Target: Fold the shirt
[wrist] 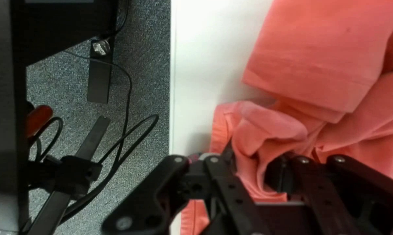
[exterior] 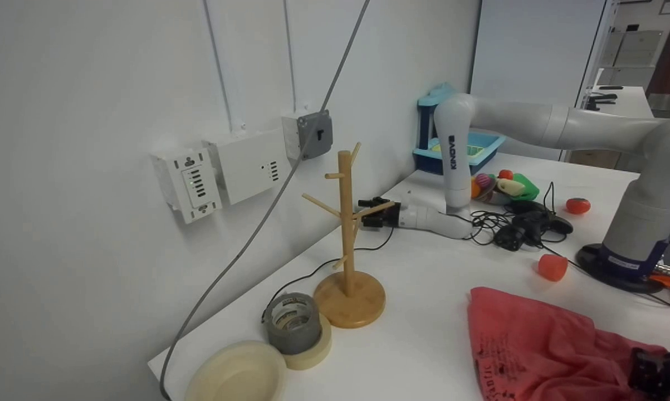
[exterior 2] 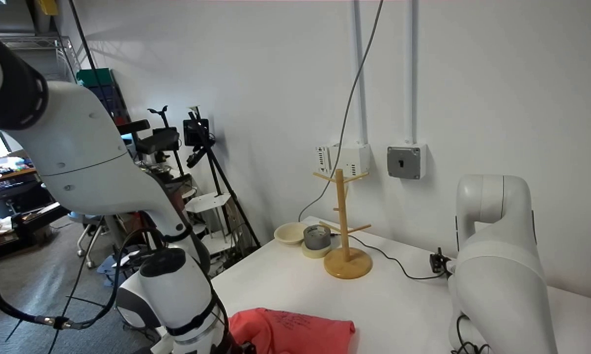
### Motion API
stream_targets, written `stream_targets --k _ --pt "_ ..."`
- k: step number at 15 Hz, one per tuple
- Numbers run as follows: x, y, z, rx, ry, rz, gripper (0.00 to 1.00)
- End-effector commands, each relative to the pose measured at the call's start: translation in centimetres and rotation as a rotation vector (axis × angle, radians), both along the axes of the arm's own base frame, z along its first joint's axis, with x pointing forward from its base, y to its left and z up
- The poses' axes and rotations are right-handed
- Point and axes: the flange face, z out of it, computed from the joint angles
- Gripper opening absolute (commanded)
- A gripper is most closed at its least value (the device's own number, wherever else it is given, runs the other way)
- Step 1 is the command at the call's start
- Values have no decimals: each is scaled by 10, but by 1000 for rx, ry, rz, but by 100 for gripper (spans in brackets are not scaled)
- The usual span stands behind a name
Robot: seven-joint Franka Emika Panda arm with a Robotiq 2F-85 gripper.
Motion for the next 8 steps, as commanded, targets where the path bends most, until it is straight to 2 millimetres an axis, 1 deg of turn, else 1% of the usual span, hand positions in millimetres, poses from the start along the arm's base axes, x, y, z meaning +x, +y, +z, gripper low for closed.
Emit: stream_targets --k 1,2,3,4,5,6,7,8 --pt "6 -22 11 -41 -19 66 3" --pt "7 -25 11 -42 -16 87 38" --pt "9 -27 11 -33 -12 124 40" --pt "9 -27 11 -34 -7 160 46" --pt "10 -24 10 -43 -2 205 55" --pt "10 -20 11 -45 -2 245 61" --pt "12 -15 14 -34 -5 294 70" --pt "14 -9 16 -17 -12 336 77"
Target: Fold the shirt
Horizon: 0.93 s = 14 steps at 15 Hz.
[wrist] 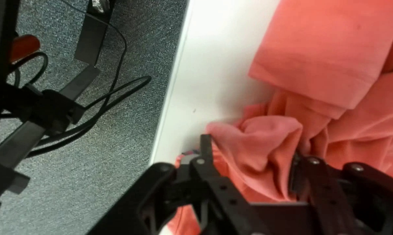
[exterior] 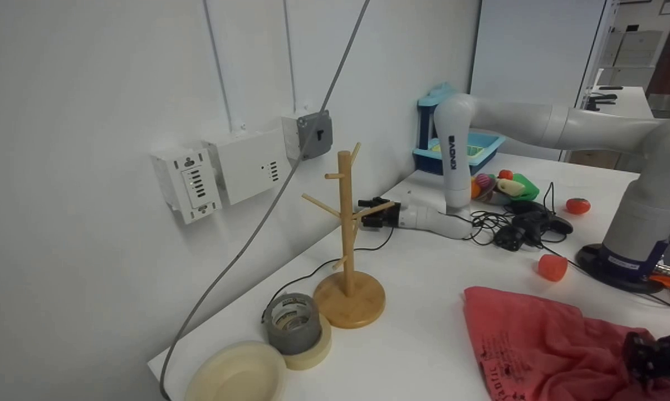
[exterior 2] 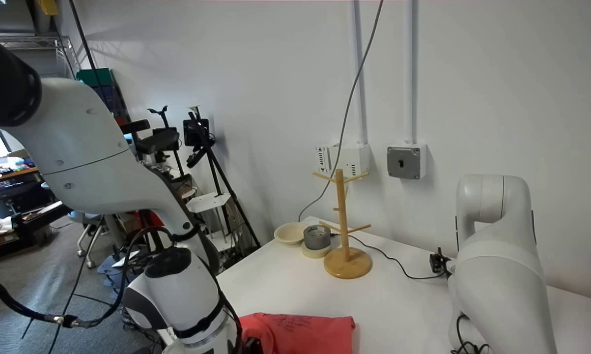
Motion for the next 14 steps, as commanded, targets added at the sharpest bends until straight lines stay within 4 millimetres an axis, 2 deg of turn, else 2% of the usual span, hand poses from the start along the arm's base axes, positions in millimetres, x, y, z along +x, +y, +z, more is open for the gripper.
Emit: stream_targets --k 1,3,4,6,9,14 --pt "5 22 9 62 0 160 84" --pt "8 37 7 114 17 219 98" --pt "9 43 4 126 30 239 100" --pt "8 52 4 142 52 276 100" --pt "16 64 3 155 83 329 100" --pt "26 86 22 195 159 520 100"
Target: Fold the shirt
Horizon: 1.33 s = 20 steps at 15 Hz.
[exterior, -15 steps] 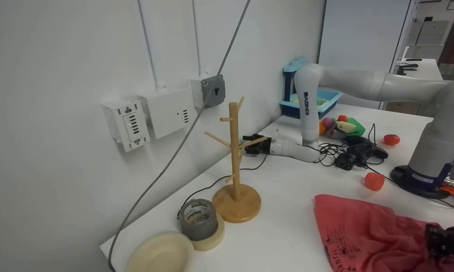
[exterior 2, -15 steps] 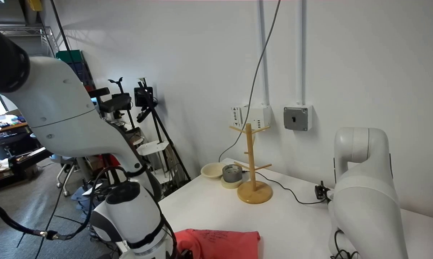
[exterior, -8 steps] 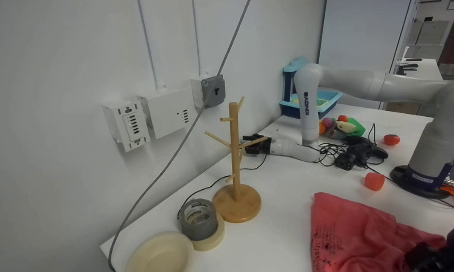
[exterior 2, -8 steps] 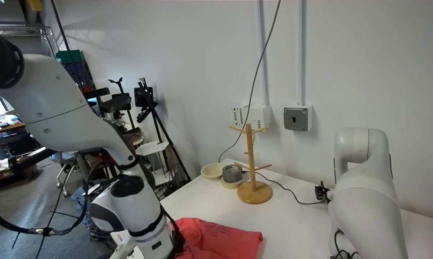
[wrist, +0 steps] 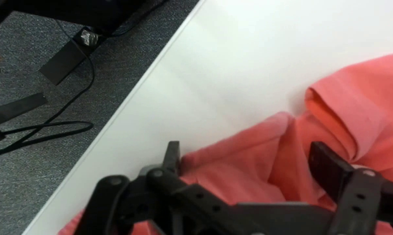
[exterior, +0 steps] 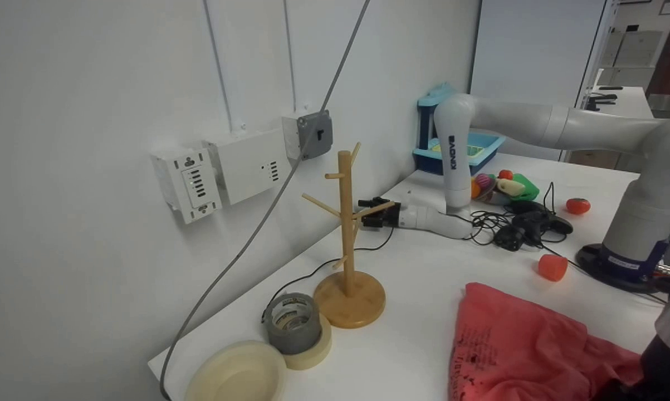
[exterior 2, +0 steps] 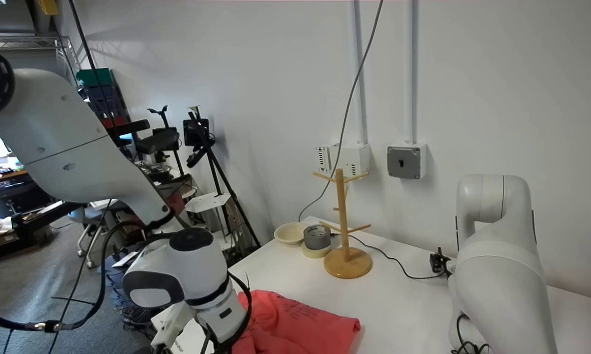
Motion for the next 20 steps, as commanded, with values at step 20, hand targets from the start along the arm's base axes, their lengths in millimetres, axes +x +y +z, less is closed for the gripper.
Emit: stream_targets --k 20 --pt "33 87 132 -29 130 648 100"
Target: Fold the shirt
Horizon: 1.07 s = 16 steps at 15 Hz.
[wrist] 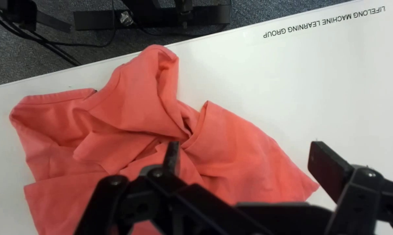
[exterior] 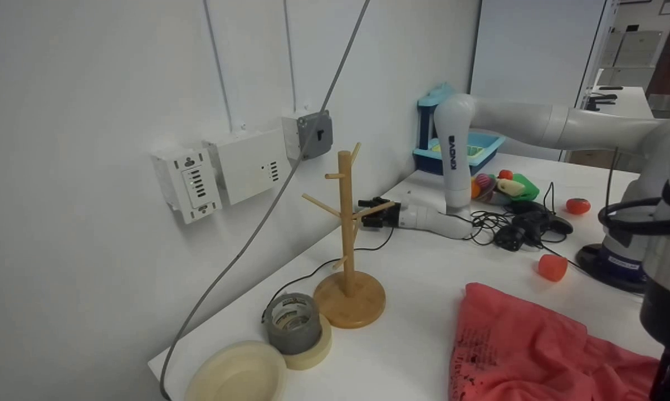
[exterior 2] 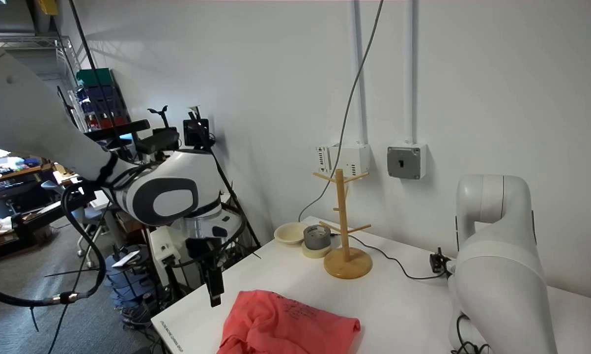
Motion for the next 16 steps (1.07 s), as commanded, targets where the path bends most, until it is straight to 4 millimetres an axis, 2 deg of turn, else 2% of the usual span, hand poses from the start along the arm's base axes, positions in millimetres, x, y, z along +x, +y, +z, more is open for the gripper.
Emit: stream_targets --k 1,4,6,12,16 --pt "0 -1 0 -1 1 -1 100" --pt "1 -2 0 -1 1 -4 100" --pt "0 5 -6 -9 5 14 100" --pt "-7 31 -39 -43 9 209 100" --pt "-4 36 -60 -109 5 310 100"
